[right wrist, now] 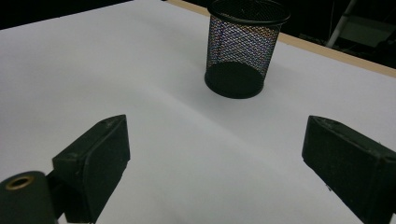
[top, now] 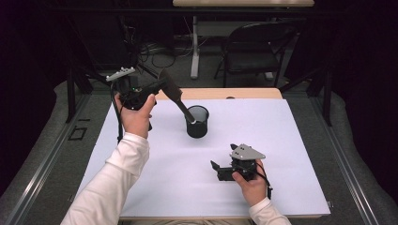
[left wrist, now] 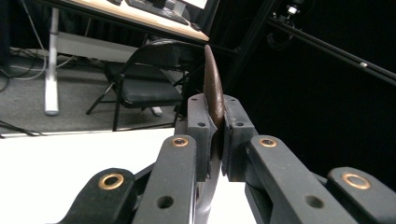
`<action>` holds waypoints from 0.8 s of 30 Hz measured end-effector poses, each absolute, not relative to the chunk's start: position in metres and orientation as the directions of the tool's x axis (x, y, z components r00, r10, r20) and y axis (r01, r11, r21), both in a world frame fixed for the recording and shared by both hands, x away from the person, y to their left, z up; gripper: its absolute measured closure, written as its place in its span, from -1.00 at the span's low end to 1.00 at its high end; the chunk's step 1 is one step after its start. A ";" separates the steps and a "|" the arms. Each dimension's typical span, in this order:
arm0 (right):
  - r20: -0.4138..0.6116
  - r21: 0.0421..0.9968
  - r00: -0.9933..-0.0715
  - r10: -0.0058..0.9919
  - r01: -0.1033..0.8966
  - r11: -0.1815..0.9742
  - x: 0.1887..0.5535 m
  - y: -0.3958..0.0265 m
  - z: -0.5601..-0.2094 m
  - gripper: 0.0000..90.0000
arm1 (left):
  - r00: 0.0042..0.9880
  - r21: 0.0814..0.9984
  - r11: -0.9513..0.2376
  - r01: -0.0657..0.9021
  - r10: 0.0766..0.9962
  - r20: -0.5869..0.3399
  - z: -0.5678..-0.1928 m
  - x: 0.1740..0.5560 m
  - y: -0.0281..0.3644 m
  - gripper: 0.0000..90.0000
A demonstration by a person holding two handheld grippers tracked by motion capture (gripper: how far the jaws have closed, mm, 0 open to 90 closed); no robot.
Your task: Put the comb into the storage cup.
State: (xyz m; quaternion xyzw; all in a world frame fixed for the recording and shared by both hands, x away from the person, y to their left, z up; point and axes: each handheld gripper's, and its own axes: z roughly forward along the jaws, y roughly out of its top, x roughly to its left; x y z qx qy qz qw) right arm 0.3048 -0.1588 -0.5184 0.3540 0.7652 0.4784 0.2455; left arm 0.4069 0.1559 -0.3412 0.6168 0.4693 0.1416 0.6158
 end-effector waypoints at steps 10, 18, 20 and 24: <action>-0.038 0.906 -0.629 0.777 0.306 0.293 0.305 -0.160 -0.518 -0.83 | 0.494 0.893 0.195 0.407 0.775 -0.394 -0.336 0.418 0.144 0.88; -0.038 0.906 -0.628 0.777 0.308 0.292 0.305 -0.160 -0.519 -0.83 | 0.485 0.893 0.190 0.408 0.784 -0.388 -0.338 0.424 0.137 0.88; -0.041 0.906 -0.630 0.776 0.304 0.294 0.305 -0.160 -0.519 -0.83 | 0.481 0.893 0.189 0.409 0.787 -0.387 -0.338 0.426 0.137 0.88; -0.037 0.906 -0.629 0.777 0.307 0.292 0.305 -0.160 -0.519 -0.83 | 0.471 0.890 0.194 0.412 0.791 -0.390 -0.341 0.428 0.136 0.88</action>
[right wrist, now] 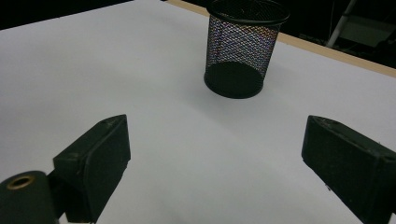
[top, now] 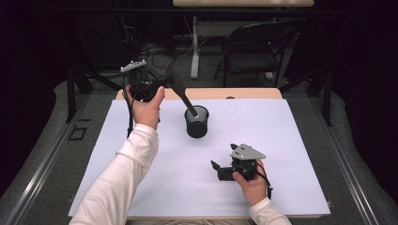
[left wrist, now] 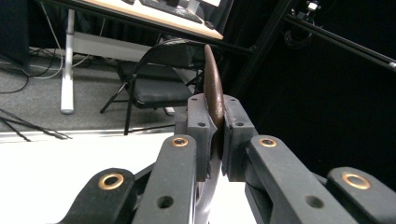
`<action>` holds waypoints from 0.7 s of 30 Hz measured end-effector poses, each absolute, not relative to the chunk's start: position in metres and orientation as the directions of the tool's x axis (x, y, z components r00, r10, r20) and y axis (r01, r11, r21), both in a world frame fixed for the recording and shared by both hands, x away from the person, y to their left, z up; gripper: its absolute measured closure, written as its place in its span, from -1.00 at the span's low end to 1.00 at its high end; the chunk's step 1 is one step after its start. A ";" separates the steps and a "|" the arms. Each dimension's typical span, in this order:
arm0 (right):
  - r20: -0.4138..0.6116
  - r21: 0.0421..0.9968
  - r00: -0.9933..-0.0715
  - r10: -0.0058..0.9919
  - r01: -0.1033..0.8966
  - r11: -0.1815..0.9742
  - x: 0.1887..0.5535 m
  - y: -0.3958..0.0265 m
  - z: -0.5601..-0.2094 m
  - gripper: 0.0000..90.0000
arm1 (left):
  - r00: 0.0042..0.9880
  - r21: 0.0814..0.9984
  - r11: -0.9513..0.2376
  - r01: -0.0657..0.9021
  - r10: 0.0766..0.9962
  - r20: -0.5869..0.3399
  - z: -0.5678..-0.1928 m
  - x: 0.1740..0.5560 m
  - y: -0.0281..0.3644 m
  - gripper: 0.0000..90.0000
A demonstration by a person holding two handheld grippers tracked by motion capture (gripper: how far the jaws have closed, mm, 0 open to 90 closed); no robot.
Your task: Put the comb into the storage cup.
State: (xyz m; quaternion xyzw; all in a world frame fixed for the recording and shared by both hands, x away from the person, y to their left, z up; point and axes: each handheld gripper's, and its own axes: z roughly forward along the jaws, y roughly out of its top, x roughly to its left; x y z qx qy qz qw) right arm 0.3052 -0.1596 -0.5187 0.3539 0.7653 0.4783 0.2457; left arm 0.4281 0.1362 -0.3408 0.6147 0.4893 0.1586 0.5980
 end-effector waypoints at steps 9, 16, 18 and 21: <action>-0.040 0.906 -0.631 0.775 0.305 0.294 0.305 -0.159 -0.519 -0.82 | 0.442 0.884 0.203 0.420 0.805 -0.395 -0.348 0.435 0.135 0.88; -0.042 0.905 -0.632 0.774 0.304 0.297 0.306 -0.159 -0.519 -0.82 | 0.426 0.880 0.206 0.428 0.813 -0.397 -0.353 0.440 0.132 0.88; -0.042 0.905 -0.632 0.774 0.304 0.297 0.305 -0.159 -0.519 -0.82 | 0.421 0.879 0.207 0.430 0.815 -0.398 -0.355 0.442 0.132 0.88; -0.042 0.905 -0.632 0.774 0.304 0.297 0.306 -0.159 -0.519 -0.82 | 0.412 0.876 0.204 0.437 0.820 -0.396 -0.358 0.444 0.130 0.88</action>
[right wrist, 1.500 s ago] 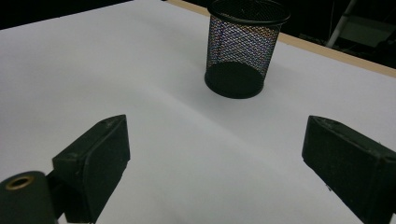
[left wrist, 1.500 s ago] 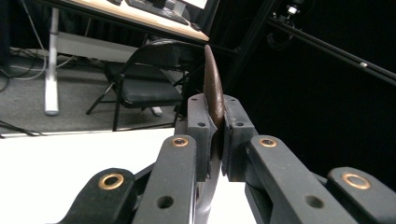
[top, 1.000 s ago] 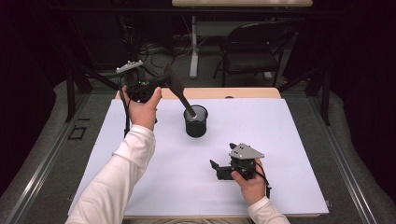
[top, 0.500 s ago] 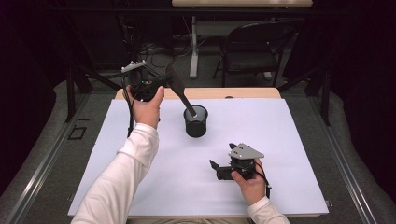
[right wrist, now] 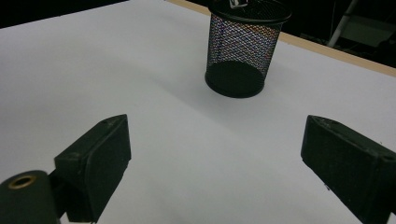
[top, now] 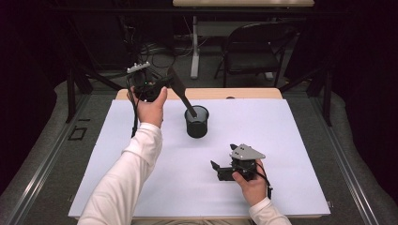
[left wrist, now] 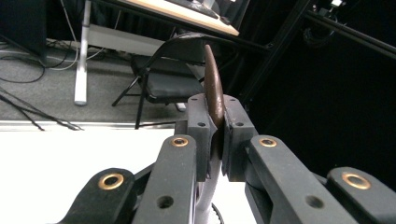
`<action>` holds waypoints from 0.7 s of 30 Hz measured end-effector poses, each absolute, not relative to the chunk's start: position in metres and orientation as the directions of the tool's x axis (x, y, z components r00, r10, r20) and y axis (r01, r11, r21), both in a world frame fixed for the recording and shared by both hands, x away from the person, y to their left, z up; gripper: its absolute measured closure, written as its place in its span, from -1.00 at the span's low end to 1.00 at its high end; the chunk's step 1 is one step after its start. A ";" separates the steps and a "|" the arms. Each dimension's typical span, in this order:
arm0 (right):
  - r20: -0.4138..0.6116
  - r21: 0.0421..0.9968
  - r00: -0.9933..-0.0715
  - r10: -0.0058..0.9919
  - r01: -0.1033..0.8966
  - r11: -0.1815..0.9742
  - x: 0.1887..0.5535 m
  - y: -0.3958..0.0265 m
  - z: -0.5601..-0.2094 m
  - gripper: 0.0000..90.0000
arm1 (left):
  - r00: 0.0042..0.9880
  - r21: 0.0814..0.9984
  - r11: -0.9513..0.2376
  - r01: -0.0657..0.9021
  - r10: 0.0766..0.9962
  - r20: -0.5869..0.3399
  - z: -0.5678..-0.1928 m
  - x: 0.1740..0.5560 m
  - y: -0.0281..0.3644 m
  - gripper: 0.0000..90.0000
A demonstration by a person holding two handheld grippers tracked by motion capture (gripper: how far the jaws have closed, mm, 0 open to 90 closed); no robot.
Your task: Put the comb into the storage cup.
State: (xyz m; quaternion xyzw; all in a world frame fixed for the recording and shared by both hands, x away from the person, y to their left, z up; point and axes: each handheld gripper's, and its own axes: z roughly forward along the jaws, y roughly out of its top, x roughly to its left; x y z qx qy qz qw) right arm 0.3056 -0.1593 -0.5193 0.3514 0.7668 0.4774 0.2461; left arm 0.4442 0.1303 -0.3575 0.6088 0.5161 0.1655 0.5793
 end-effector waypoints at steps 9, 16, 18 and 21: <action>-0.042 0.904 -0.634 0.772 0.304 0.299 0.305 -0.159 -0.519 -0.82 | 0.394 0.865 0.201 0.459 0.827 -0.401 -0.367 0.451 0.126 0.88; -0.042 0.903 -0.635 0.772 0.306 0.301 0.305 -0.159 -0.519 -0.81 | 0.383 0.858 0.207 0.469 0.828 -0.410 -0.373 0.455 0.123 0.88; -0.041 0.903 -0.635 0.771 0.307 0.301 0.305 -0.159 -0.519 -0.82 | 0.379 0.854 0.214 0.474 0.826 -0.417 -0.375 0.456 0.121 0.88; -0.043 0.903 -0.636 0.771 0.305 0.302 0.305 -0.159 -0.519 -0.81 | 0.377 0.852 0.213 0.478 0.827 -0.418 -0.379 0.458 0.121 0.88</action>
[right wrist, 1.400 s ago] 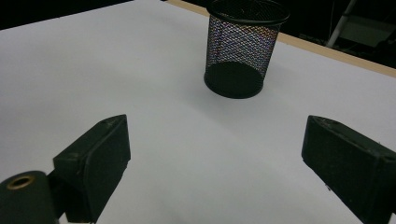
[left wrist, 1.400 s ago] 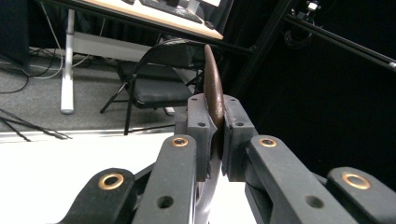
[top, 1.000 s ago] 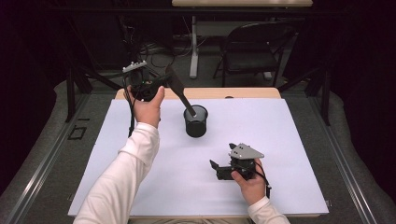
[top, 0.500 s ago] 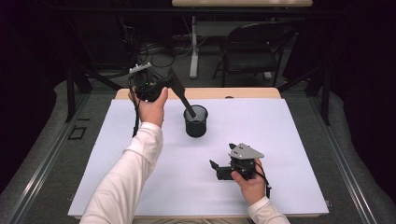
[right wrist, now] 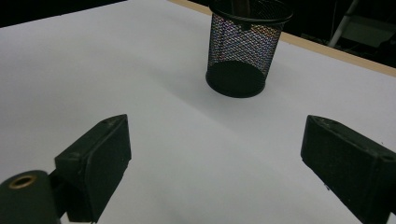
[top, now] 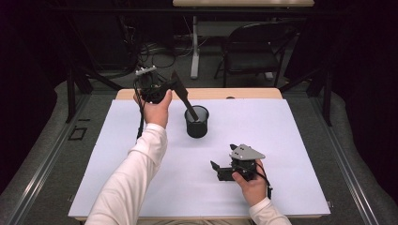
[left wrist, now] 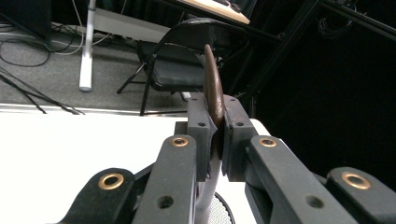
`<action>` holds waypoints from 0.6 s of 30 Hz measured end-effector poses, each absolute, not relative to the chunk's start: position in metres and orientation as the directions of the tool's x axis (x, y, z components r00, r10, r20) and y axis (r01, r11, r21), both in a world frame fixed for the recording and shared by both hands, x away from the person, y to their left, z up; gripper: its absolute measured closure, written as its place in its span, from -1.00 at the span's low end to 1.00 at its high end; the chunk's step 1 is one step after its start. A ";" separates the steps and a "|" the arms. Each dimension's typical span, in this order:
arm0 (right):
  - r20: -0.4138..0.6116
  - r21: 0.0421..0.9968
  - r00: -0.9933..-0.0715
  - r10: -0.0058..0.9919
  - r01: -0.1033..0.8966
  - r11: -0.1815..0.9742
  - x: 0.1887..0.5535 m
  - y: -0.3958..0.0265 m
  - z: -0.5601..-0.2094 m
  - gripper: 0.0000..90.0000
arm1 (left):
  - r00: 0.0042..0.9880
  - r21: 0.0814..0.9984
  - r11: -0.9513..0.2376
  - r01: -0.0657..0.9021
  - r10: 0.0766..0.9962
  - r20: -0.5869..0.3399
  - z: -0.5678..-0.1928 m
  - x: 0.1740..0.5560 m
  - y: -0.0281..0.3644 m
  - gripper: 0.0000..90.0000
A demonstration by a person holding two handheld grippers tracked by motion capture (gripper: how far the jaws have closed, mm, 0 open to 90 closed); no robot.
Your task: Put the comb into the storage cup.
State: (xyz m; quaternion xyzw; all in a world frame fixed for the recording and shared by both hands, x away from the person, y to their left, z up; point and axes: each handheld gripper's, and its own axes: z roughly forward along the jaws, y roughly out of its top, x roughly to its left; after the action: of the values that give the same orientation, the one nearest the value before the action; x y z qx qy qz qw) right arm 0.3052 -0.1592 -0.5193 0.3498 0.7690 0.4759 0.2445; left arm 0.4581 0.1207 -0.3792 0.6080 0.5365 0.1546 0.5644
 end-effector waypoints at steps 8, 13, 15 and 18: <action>-0.042 0.902 -0.636 0.771 0.307 0.302 0.305 -0.159 -0.519 -0.81 | 0.373 0.842 0.213 0.495 0.823 -0.427 -0.390 0.462 0.116 0.88; -0.045 0.902 -0.637 0.770 0.306 0.306 0.305 -0.159 -0.520 -0.81 | 0.371 0.836 0.217 0.504 0.820 -0.437 -0.395 0.464 0.113 0.88; -0.045 0.902 -0.637 0.770 0.306 0.306 0.305 -0.159 -0.520 -0.81 | 0.370 0.833 0.217 0.509 0.818 -0.440 -0.397 0.464 0.112 0.88; -0.045 0.902 -0.637 0.769 0.305 0.306 0.305 -0.159 -0.520 -0.81 | 0.372 0.831 0.218 0.513 0.816 -0.443 -0.400 0.465 0.110 0.88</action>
State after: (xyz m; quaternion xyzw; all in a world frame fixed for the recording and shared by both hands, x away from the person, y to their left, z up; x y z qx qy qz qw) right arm 0.3055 -0.1591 -0.5197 0.3488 0.7702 0.4747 0.2445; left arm 0.4648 0.1102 -0.3997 0.6104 0.5439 0.1354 0.5596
